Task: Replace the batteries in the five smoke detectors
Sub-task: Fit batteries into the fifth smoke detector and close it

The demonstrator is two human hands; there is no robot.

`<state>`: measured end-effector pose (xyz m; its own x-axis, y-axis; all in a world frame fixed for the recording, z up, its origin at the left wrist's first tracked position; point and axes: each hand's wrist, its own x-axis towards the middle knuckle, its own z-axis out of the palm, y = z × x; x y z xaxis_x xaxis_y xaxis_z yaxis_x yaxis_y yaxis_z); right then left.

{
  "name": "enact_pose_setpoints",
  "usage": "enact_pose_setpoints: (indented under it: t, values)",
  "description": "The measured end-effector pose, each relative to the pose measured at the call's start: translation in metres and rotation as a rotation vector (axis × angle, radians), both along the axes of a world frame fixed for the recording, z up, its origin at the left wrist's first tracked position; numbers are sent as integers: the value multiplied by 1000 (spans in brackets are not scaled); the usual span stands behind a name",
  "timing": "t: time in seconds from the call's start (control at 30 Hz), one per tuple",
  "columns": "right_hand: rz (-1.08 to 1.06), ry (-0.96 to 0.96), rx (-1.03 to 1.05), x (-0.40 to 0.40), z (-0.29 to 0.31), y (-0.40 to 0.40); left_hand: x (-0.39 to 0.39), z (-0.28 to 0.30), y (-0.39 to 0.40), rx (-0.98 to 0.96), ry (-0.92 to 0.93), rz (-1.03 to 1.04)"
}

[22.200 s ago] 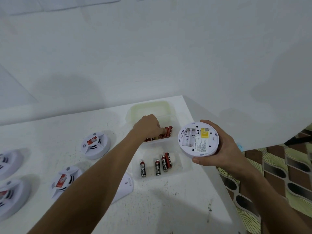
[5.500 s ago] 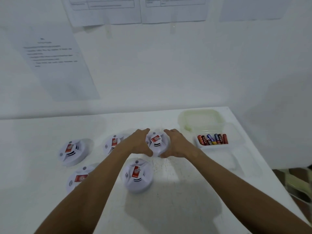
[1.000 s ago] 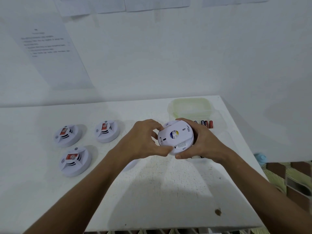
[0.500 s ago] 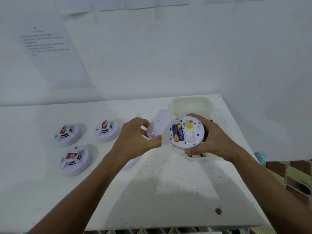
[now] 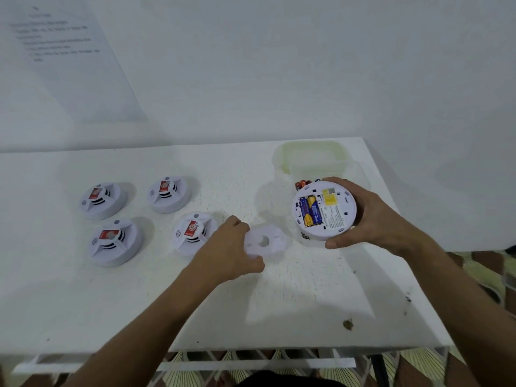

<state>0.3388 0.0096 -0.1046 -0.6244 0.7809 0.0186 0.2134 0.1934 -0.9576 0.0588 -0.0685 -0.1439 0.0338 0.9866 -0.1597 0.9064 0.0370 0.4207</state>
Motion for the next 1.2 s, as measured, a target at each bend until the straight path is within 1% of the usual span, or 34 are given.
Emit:
enact_pose_setpoints:
  t: [0.2, 0.27, 0.33, 0.4, 0.43, 0.5, 0.57, 0.63, 0.97, 1.2]
  values:
    - [1, 13, -10, -7, -2, -6, 0, -2, -1, -83, 24, 11]
    - [-5, 12, -15, -9, -3, -8, 0, 8, -2, -68, 8, 15]
    - [-13, 19, -20, -12, -4, -10, 3, 26, -1, 70, -72, 16]
    - [-14, 23, -15, -15, -4, -11, 9, 48, 1, 238, -213, -4]
    - [-16, 25, -9, -16, -4, -12, 13, 59, 3, 268, -281, -29]
    - [-28, 34, 5, -20, -4, -14, 21, 77, 7, 221, -356, -79]
    - [-54, 57, 14, -21, -4, -15, 29, 87, 11, 142, -352, -112]
    - [-86, 71, 35, -21, -4, -17, 34, 91, 16, 109, -348, -125]
    - [-211, 100, 111, -10, -9, -18, 57, 88, 33, 132, -320, -139]
    - [-196, 71, 126, 4, -8, -16, 68, 94, 45, 47, -190, -258]
